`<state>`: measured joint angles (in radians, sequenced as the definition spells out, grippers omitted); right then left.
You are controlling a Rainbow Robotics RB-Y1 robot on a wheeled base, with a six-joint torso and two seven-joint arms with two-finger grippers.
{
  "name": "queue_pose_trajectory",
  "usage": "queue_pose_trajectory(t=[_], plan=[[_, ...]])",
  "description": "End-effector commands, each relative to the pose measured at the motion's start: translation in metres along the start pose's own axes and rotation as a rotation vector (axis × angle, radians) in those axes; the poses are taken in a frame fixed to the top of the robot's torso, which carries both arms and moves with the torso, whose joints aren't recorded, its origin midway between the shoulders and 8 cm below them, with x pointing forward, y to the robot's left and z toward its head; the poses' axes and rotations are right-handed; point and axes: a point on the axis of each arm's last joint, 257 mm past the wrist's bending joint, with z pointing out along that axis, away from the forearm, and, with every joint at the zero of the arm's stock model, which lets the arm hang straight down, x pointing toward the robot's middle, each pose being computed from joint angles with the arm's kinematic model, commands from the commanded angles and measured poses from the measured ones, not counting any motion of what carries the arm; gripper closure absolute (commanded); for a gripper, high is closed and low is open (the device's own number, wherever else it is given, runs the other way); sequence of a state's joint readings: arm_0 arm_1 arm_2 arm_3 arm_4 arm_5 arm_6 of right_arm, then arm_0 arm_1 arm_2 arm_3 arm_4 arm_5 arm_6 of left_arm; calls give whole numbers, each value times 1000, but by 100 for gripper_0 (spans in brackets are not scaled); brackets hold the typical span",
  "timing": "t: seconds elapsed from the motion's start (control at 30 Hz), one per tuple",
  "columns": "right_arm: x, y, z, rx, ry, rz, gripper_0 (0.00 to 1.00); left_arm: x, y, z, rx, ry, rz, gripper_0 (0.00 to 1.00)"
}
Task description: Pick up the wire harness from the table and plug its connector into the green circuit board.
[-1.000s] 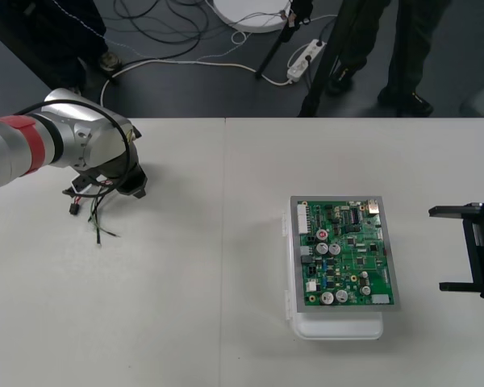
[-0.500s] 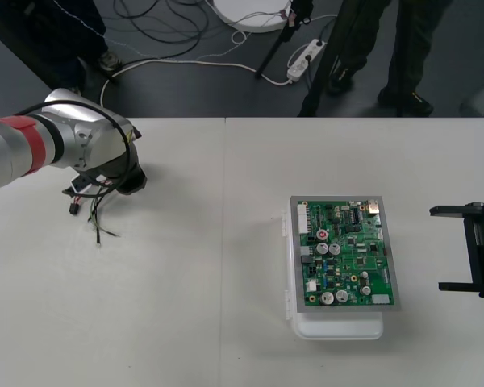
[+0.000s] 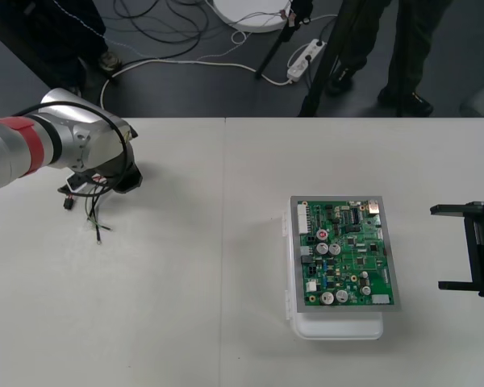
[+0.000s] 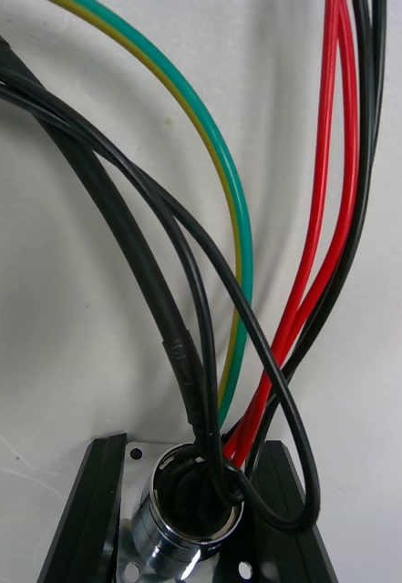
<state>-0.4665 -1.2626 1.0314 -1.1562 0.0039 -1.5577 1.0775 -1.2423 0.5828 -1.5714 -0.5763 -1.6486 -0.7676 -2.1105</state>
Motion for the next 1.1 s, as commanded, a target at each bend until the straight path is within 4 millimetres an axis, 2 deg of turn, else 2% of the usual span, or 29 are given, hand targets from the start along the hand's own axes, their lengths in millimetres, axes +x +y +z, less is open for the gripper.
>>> queue_pose_trajectory(t=[0.03,0.27,0.5,0.77,1.1], plan=[[-8,-8,6,-2,-32,-23,0,2,2,8,19,14,142,100],[-9,-8,6,0,-34,-15,0,-2,0,6,7,23,104,100],[-9,-10,8,2,-38,-10,0,-9,10,3,-59,36,43,100],[-10,-11,10,-8,-40,-19,0,-24,11,-16,-108,78,26,100],[-10,-11,10,-8,-40,-21,0,-30,31,-46,-193,130,-77,100]])
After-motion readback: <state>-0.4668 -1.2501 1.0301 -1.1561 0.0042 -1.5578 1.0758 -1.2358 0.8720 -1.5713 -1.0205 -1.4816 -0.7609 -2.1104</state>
